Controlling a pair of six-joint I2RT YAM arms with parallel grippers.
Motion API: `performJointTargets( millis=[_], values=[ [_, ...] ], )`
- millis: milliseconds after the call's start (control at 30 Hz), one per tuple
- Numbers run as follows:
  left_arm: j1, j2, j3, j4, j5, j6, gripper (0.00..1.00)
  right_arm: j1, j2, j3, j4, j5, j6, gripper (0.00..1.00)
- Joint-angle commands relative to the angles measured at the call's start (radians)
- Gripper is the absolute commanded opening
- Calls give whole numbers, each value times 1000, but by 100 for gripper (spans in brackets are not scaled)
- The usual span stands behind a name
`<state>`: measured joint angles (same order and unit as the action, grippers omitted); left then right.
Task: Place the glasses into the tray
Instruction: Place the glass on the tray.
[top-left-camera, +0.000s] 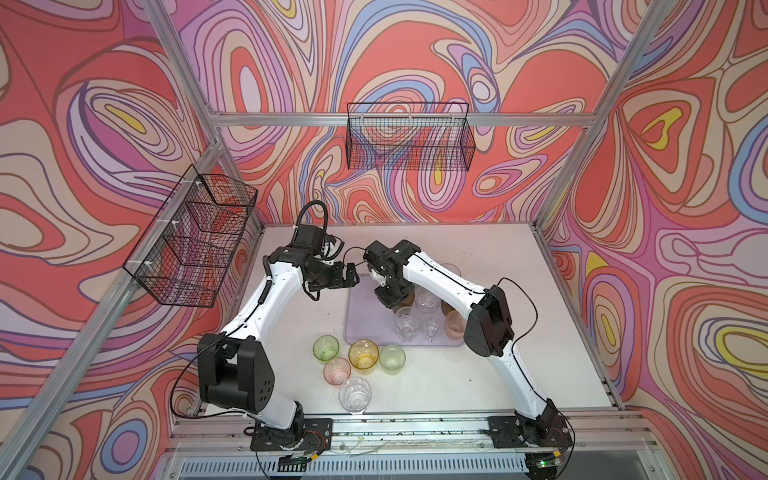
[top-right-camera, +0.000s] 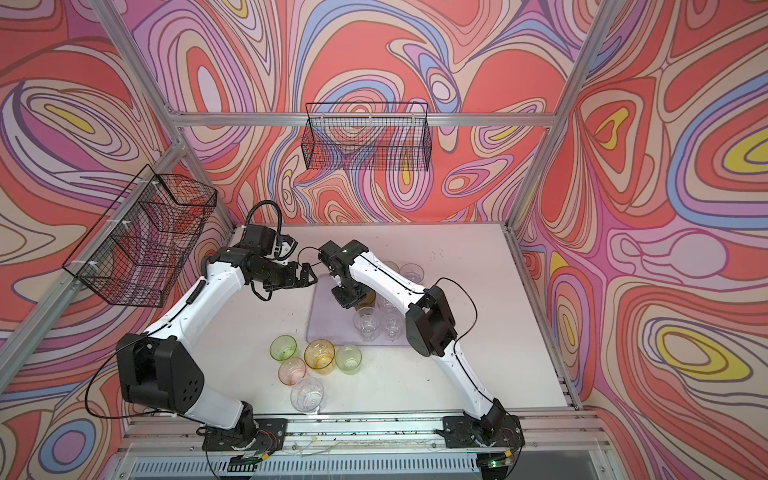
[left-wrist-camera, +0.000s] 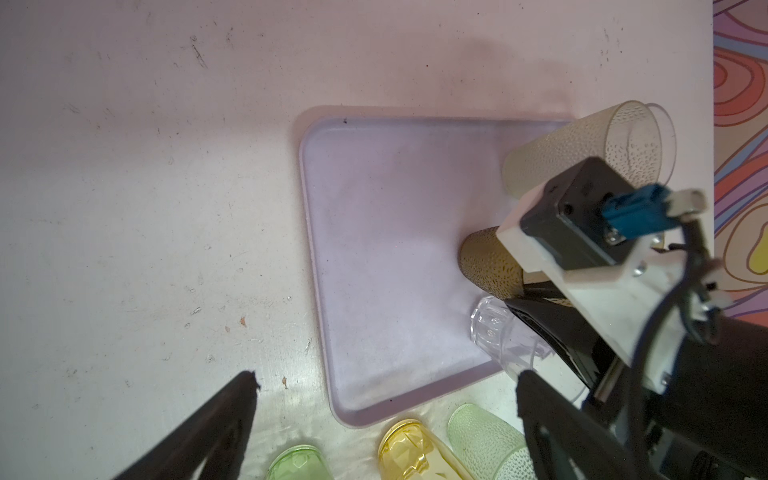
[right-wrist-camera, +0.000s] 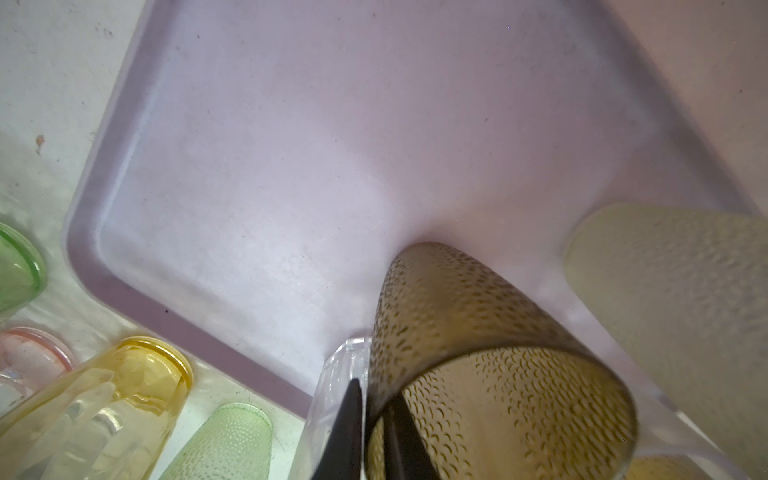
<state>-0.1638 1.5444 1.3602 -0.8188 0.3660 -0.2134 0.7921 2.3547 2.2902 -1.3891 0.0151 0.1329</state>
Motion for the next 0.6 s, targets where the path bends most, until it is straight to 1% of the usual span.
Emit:
performJointTargets(
  millis=[0,267,567],
  values=[
    [4,-22,17,-19,4,7,100,-4,2,14,10,14,5,15],
    [3,-21,17,-19,4,8,100,-4,-35,29,18,16,4,27],
    [4,-22,17,-19,1,8,100,0,-131,-5,59,25,-7,33]
  ],
)
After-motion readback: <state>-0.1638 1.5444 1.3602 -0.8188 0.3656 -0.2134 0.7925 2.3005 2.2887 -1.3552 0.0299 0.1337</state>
